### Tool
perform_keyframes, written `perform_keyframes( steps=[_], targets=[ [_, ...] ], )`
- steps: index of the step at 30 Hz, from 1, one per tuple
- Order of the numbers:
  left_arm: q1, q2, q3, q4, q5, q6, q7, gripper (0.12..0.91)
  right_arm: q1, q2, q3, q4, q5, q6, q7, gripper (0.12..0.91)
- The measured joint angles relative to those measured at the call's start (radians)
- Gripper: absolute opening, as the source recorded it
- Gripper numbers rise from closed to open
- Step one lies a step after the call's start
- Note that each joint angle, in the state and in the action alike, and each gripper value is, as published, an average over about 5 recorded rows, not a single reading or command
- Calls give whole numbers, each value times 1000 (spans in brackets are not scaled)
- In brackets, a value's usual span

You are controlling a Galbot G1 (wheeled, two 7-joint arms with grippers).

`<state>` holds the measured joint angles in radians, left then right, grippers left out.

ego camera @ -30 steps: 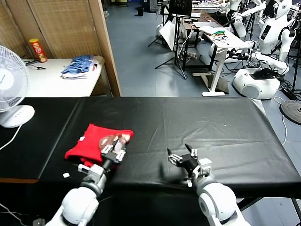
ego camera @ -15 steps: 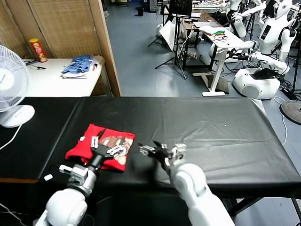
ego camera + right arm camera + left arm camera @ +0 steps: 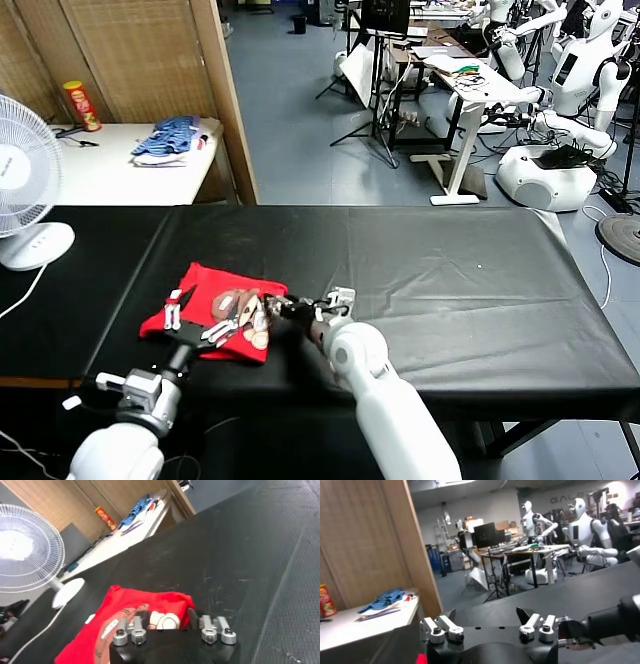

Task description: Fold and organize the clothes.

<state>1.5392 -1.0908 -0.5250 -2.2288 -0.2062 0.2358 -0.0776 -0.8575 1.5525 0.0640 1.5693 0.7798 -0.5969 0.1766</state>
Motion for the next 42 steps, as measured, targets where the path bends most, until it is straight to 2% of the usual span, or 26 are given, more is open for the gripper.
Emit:
perform_keyframes(
  steps=[5, 8, 12, 17, 20, 22, 26, 29, 31, 35, 42],
  targets=[
    [14, -6, -21, -3, 0, -1, -1, 798, 21, -12, -3, -38, -45, 19, -48, 205],
    [21, -10, -28, -3, 0, -4, -1, 798, 31, -24, -10, -54, -91, 51, -92, 128],
    [31, -15, -36, -3, 2, -10, -2, 798, 50, -53, -29, -77, -218, 127, -181, 123],
    [38, -21, -46, 7, 2, -19, -2, 798, 72, -132, -62, -97, -491, 280, -333, 132],
    [39, -21, -55, 17, 0, -28, -4, 798, 65, -198, -69, -82, -634, 374, -387, 213],
    [39, -21, -61, 26, -3, -32, -10, 798, 48, -251, -63, -54, -704, 431, -397, 319],
    [38, -18, -68, 48, -24, -42, -28, 798, -19, -363, -27, 35, -778, 520, -376, 536],
    [39, -16, -71, 60, -59, -44, -35, 798, -109, -432, 29, 127, -769, 551, -331, 694],
    [43, -13, -74, 66, -90, -52, -37, 798, -185, -459, 78, 195, -750, 553, -293, 762],
    [57, -4, -78, 73, -144, -79, -38, 798, -347, -470, 184, 331, -717, 524, -219, 796],
    [114, 15, -62, 42, -206, -26, -89, 798, -652, -416, 341, 538, -628, 430, -94, 798]
  ],
)
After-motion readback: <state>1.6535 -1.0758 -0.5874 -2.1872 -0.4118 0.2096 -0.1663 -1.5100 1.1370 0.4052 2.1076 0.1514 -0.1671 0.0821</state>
